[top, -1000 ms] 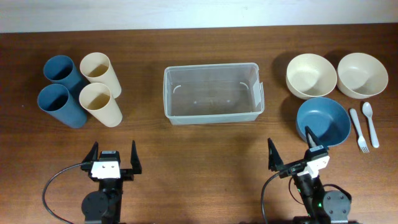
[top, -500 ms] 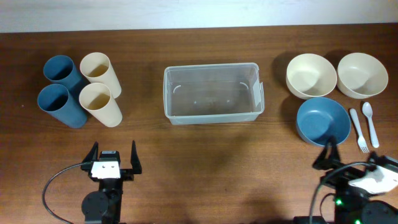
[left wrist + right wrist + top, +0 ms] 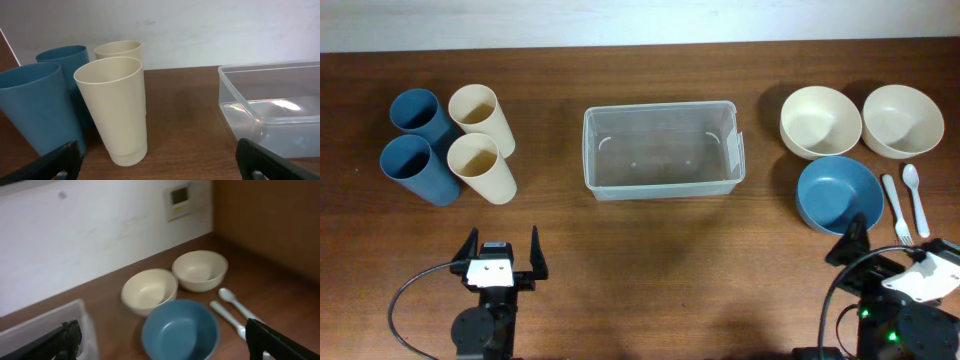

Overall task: Pack container
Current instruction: 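Move the right gripper to the blue bowl's right rim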

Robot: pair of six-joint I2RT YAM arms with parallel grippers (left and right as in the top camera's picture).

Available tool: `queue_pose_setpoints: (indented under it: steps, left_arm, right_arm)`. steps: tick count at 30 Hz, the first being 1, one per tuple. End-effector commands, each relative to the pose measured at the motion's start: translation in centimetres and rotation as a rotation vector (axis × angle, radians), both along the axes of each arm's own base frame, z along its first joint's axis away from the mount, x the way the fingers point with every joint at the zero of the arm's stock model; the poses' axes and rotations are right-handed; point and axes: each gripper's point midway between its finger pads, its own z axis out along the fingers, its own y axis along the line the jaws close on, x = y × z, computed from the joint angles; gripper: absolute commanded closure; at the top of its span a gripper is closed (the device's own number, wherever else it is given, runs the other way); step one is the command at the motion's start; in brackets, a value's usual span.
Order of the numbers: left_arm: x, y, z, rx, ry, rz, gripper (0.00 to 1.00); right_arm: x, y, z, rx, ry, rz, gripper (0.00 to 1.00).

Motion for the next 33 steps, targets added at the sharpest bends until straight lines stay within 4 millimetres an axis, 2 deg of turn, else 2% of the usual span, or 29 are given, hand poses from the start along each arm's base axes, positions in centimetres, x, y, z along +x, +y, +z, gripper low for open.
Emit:
queue_pose_setpoints:
  steps: [1, 6, 11, 15, 18, 21, 25, 27, 31, 33]
  left_arm:
    - [0.0, -0.1, -0.1, 0.011, 0.000, -0.009, 0.01]
    - [0.0, -0.1, -0.1, 0.011, -0.001, -0.009, 0.00]
    - [0.0, -0.1, -0.1, 0.011, 0.000, -0.009, 0.01]
    - [0.0, -0.1, -0.1, 0.011, 0.000, -0.009, 0.00]
    - [0.0, -0.1, -0.1, 0.011, -0.001, -0.009, 0.01]
    - [0.0, -0.1, -0.1, 0.011, -0.001, -0.009, 0.01]
    - [0.0, -0.1, -0.1, 0.011, -0.001, -0.009, 0.01]
    - [0.0, -0.1, -0.1, 0.011, 0.000, -0.009, 0.00]
    - [0.0, -0.1, -0.1, 0.011, 0.000, -0.009, 0.00]
    - [0.0, -0.1, -0.1, 0.011, -0.001, -0.009, 0.00]
  right_arm:
    - [0.4, 1.6, 0.5, 0.007, -0.007, 0.099, 0.01]
    - [0.2, 1.7, 1.4, 0.028, -0.016, 0.103, 0.01]
    - [0.4, -0.4, 1.0, 0.128, 0.160, -0.068, 0.01]
    - [1.9, -0.6, -0.2, 0.203, 0.347, -0.128, 0.01]
    - [2.9, -1.2, -2.0, 0.317, 0.428, -0.231, 0.01]
    - [3.0, -3.1, -4.5, 0.468, 0.455, -0.415, 0.01]
    - [1.3, -6.7, -6.7, 0.681, 0.414, -0.720, 0.01]
    - [0.8, -8.3, -7.3, 0.741, 0.400, -0.794, 0.01]
    - [-1.3, -10.1, -9.6, 0.812, 0.491, -0.920, 0.01]
    - [-1.7, -10.4, -10.9, 0.839, 0.549, -0.945, 0.01]
